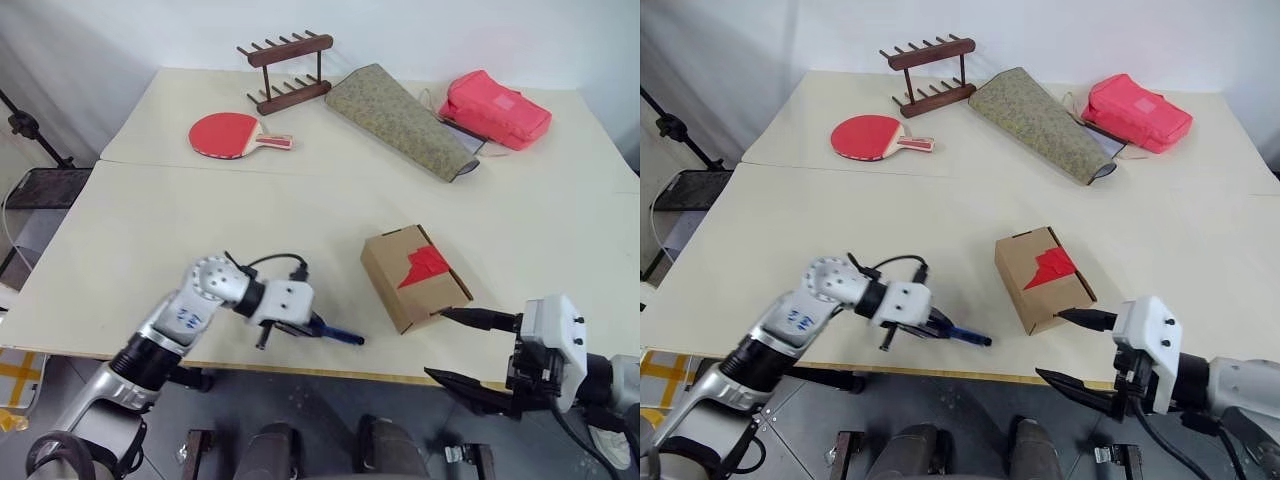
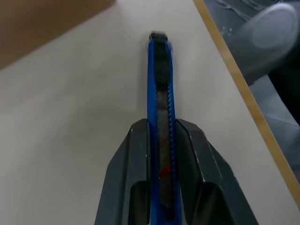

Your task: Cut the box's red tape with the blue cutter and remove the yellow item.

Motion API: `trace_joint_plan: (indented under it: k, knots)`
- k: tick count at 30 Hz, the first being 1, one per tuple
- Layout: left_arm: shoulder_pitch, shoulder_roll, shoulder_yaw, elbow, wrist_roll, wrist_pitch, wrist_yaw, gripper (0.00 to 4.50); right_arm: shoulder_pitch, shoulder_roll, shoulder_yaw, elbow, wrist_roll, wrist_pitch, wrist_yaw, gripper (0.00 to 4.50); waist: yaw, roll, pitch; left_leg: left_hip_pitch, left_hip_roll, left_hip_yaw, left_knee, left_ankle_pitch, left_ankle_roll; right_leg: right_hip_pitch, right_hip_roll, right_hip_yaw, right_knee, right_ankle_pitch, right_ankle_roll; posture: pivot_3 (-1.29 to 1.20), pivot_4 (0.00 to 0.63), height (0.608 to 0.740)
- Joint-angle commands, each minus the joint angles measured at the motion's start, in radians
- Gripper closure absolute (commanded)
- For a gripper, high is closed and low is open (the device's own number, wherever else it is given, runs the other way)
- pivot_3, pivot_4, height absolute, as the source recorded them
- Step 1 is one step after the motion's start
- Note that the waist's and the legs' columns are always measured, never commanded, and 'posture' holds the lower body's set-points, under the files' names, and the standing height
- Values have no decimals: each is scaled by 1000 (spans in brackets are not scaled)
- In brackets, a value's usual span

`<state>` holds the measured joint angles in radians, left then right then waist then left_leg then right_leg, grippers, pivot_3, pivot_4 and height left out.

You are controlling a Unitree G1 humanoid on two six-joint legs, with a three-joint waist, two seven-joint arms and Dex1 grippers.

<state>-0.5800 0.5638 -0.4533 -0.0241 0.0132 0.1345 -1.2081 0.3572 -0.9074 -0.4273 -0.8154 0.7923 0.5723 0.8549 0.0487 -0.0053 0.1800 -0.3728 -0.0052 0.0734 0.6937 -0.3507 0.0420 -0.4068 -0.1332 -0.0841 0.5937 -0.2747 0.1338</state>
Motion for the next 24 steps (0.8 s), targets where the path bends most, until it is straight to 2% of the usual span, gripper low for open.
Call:
trace_joint_plan:
  k: [1, 3, 4, 5, 6, 8, 15, 24]
  knots:
    - [32, -17, -34, -57, 53, 34, 50, 4072, -20, 15, 106, -51, -52, 2, -48, 374, -1, 0, 0, 0, 0, 0, 2, 0, 1, 0, -1, 1, 0, 0, 0, 0, 150, 740]
    - [24, -79, -64, -78, 97, 109, 112, 4072, -49, 19, 208, -19, -133, -11, -65, 878, -2, 0, 0, 2, 0, 0, 4, -2, 2, 2, -2, 3, -1, 0, 0, 0, 150, 740]
    - [29, -94, -74, -91, 99, 130, 118, 4072, -79, 26, 269, -1, -182, -16, -86, 878, 6, 1, 0, 2, 0, 0, 4, -2, 3, 2, -2, 3, -1, 0, 0, 0, 150, 740]
    - [32, -103, -81, -101, 101, 146, 121, 4072, -102, 32, 310, 13, -216, -20, -99, 1192, 4, 0, -1, 2, -1, 0, 6, -4, 6, 3, -4, 3, -1, 0, 0, 0, 150, 740]
    - [35, -105, -88, -110, 100, 167, 117, 4072, -127, 37, 347, 27, -239, -17, -109, 1267, 0, -1, -2, 2, -1, -1, 6, -4, 6, 4, -8, 6, -2, 1, -1, 0, 150, 740]
    - [45, -100, -93, -138, 97, 207, 106, 4072, -189, 62, 416, 52, -280, -5, -135, 1903, -2, -1, -2, 2, -2, -1, 6, -4, 5, 5, -13, 5, -3, 2, -2, 0, 150, 740]
    - [36, -72, -112, -188, 92, 337, 75, 4072, -327, 108, 566, 145, -398, 38, -178, 4421, -6, 0, -2, 1, -1, -2, 6, -4, 3, 5, -5, -5, -2, 2, -2, 0, 150, 740]
    - [34, -49, -123, -190, 94, 394, 85, 4072, -292, 91, 533, 169, -436, -12, -132, 4467, -22, 0, -2, 2, 0, -3, 6, -4, 3, 8, -5, -8, -3, 2, -2, 0, 150, 740]
